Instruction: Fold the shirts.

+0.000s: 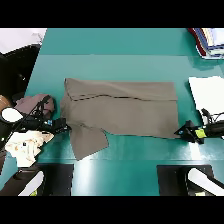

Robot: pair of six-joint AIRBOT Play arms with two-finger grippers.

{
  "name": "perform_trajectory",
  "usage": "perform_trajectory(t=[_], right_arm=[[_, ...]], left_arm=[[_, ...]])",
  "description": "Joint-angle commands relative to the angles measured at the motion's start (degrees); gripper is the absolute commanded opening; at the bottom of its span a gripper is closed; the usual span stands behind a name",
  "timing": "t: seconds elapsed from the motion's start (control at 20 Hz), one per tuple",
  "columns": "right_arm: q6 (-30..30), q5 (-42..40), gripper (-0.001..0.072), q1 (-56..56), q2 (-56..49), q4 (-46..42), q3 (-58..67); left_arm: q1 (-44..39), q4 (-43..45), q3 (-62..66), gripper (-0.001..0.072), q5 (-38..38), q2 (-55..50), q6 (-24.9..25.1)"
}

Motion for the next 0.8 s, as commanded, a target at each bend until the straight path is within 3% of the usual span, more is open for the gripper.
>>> perform_trajectory(t=[0.0,0.05,0.1,0.3,0.5,0.6,0.75], right_arm=[[-1.2,-3.0,0.0152,5.1,-2.8,2.1,0.8],[-2.1,-2.5,0.0057,6.5,-2.8,2.1,1.9],[-2.4,-1.1,0.0019,7.7,-2.2,0.9,3.2],[-2.4,8.5,0.0018,9.1,6.7,-11.2,7.4],[-2.4,17.4,0.0016,9.1,17.8,-19.4,11.6],[-1.2,17.1,0.0015,10.2,19.2,-18.7,14.6],[0.0,12.2,0.0015,14.9,13.9,-18.3,20.7]], left_arm=[[0.0,1.2,0.4,0.0025,-1.2,0.0,0.3],[0.0,3.0,1.0,0.0024,-3.3,0.0,0.3],[0.0,5.1,2.2,0.0024,-5.8,0.1,0.3],[0.0,10.5,3.3,0.0022,-12.7,9.2,-3.6],[0.0,8.0,4.2,0.0022,-24.7,18.9,-8.7],[0.0,6.8,6.4,0.0022,-24.1,18.8,-9.5],[0.0,7.8,9.7,0.0022,-13.7,13.7,-6.3]])
